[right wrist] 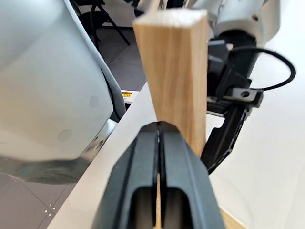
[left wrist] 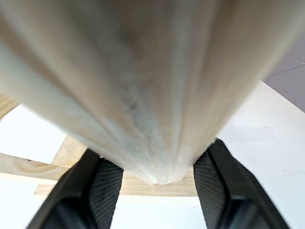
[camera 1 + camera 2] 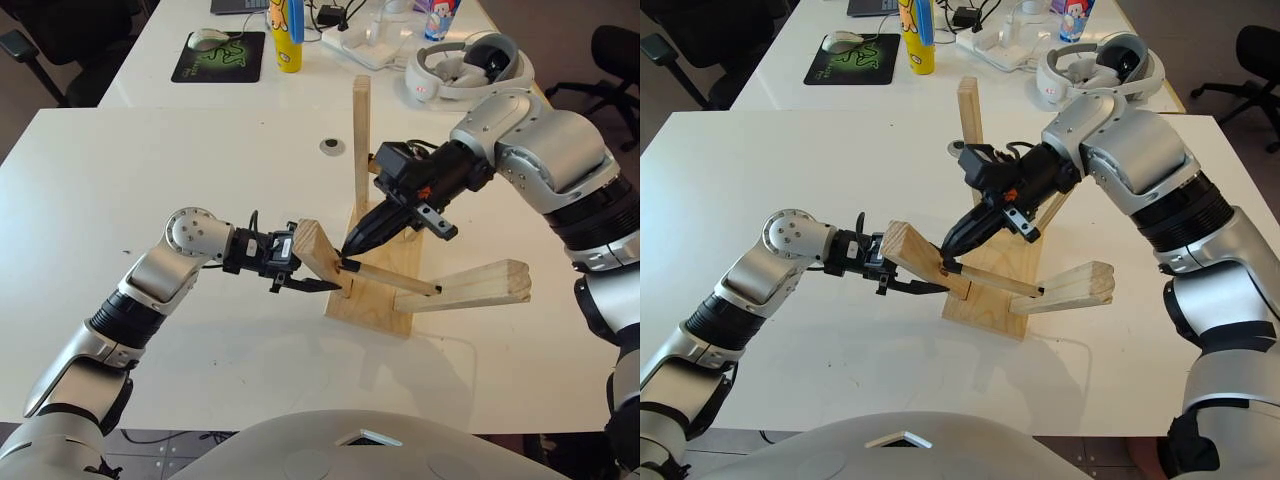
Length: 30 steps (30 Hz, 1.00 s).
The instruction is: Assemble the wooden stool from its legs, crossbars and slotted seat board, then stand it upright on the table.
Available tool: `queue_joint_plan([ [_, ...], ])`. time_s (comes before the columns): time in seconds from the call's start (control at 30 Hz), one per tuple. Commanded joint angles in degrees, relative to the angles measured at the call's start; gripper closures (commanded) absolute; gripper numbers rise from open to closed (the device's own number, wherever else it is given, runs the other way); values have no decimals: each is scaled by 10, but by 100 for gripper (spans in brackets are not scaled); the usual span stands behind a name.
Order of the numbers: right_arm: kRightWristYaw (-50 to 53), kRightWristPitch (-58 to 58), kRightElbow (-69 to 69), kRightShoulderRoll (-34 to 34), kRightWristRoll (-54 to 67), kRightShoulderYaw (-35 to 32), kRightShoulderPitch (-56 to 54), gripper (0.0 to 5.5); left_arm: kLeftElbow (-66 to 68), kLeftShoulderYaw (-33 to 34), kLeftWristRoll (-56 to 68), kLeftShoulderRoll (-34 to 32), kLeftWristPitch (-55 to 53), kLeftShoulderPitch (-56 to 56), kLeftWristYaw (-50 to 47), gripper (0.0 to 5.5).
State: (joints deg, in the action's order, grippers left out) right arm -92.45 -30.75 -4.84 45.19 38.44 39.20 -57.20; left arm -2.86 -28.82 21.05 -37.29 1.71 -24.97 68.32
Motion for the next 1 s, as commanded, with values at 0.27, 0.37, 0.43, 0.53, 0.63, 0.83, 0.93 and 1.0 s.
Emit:
queue_joint_plan([
  [0.27, 0, 86, 8, 32, -92, 82, 41, 550, 39, -42, -131, -29, -12, -1, 6, 346],
  [0.37, 0, 72, 4, 37, -84, 100, 46, 550, 41, -46, -140, -24, -3, -14, 8, 346],
  [0.43, 0, 67, -6, 41, -81, 111, 52, 550, 45, -45, -141, -21, 5, -22, 6, 346],
  [0.53, 0, 71, -16, 53, -89, 127, 69, 550, 54, -42, -148, -21, 25, -16, -3, 346],
  [0.63, 0, 71, -13, 61, -91, 133, 82, 550, 64, -37, -152, -14, 50, -5, -18, 346],
  [0.83, 0, 66, -9, 59, -88, 131, 92, 550, 70, -36, -149, -10, 66, 22, -36, 346],
  [0.93, 0, 64, -9, 59, -89, 130, 98, 550, 76, -40, -157, -8, 77, 18, -39, 346],
  [1.0, 0, 61, -8, 60, -88, 129, 101, 550, 81, -41, -163, -8, 86, 8, -39, 346],
])
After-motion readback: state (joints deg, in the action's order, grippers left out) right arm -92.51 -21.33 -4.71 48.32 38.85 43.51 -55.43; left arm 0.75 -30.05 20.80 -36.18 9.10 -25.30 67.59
